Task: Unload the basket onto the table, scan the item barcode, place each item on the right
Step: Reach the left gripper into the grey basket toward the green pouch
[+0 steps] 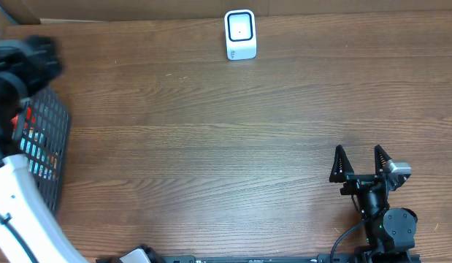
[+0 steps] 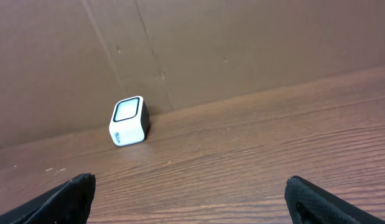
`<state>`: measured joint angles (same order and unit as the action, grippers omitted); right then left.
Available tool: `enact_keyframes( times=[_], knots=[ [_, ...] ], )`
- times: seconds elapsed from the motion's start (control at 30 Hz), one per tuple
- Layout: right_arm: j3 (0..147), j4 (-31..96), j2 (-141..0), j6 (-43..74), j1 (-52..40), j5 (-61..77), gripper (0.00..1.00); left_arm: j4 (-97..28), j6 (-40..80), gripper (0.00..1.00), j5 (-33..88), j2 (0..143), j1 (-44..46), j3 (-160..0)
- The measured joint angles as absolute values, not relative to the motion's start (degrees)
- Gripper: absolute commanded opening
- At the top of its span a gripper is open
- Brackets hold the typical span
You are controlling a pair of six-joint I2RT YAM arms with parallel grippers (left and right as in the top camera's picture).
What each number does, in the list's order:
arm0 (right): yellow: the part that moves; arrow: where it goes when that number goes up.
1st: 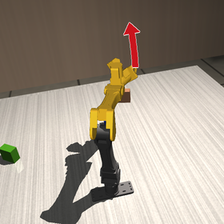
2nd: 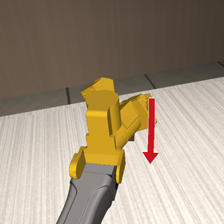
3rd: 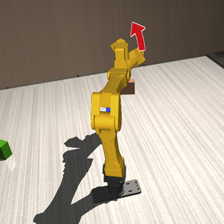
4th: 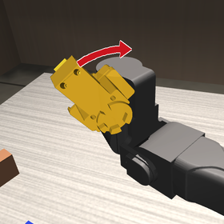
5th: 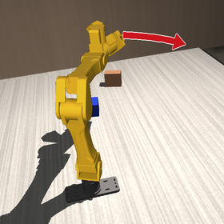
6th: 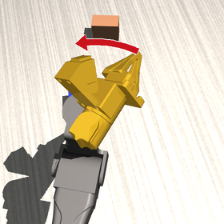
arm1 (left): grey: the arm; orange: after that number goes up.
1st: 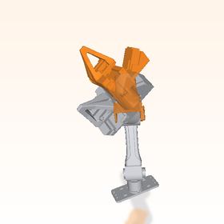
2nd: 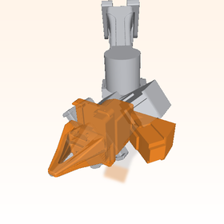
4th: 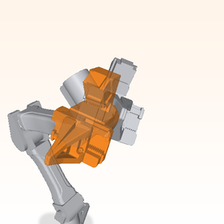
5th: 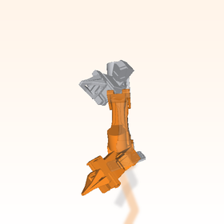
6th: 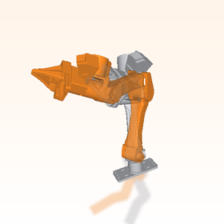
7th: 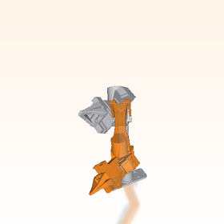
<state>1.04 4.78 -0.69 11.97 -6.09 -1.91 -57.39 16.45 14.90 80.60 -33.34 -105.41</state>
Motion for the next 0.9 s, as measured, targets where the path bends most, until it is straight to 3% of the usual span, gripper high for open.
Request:
enact_keyframes(
  times=[0.27, 0.9],
  knots=[
    [1.04, 4.80, -0.69, 11.94, -6.09, -1.91, 1.00, -59.24, 19.59, 1.00, 12.51, 85.56, -46.61, -105.41],
    [1.04, 4.80, -0.69, 11.97, -6.09, -1.91, 1.00, -61.76, 16.10, 1.00, 5.52, 103.98, -50.57, -105.41]
  ],
)
